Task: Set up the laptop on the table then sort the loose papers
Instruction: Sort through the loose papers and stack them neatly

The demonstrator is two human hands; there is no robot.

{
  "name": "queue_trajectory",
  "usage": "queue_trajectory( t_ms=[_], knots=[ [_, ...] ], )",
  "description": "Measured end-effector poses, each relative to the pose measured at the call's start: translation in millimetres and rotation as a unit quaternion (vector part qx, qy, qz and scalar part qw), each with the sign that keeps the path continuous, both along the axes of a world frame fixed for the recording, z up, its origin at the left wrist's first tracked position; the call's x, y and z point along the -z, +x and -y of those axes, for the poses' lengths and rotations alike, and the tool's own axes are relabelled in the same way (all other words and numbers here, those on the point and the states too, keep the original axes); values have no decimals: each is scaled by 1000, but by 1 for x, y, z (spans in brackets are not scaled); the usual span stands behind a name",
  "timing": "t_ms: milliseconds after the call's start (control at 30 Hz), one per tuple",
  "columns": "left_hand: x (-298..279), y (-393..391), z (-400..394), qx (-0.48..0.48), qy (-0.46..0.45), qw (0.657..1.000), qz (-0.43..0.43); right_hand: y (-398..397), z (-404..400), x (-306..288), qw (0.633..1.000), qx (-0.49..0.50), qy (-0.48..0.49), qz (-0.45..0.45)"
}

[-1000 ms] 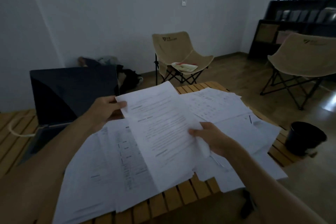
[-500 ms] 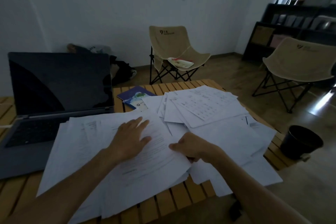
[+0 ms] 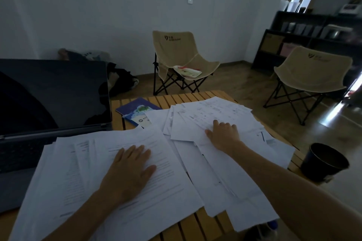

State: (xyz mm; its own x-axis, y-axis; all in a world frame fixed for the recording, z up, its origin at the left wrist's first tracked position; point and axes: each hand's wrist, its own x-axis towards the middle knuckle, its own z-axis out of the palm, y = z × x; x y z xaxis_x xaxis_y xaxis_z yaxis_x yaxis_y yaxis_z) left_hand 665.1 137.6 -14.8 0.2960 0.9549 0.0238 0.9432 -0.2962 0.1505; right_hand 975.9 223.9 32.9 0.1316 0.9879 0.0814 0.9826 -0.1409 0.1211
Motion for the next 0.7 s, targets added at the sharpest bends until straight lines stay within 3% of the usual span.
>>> queue_trajectory(
  t_ms=[167,267,333,500,633,700],
  knots=[
    [0,-3,2,5,5,1000,16,-3,17,-17,993,-69,24,88],
    [-7,-2,-3,-17,-8,994,112,-12,46,-29,991,-97,47,82],
    [-19,4,-4,-54,-20,967,249,-22,72,-33,989,-118,59,73],
    [-42,57,-10,-92,-99,890,435,-35,116,-30,987,-141,68,22],
    [-50,99,-31,-123,-110,857,489,-25,114,-24,987,-141,81,0],
    [-55,113,-51,-158,-113,837,512,-14,106,-20,979,-139,141,-42]
  ],
)
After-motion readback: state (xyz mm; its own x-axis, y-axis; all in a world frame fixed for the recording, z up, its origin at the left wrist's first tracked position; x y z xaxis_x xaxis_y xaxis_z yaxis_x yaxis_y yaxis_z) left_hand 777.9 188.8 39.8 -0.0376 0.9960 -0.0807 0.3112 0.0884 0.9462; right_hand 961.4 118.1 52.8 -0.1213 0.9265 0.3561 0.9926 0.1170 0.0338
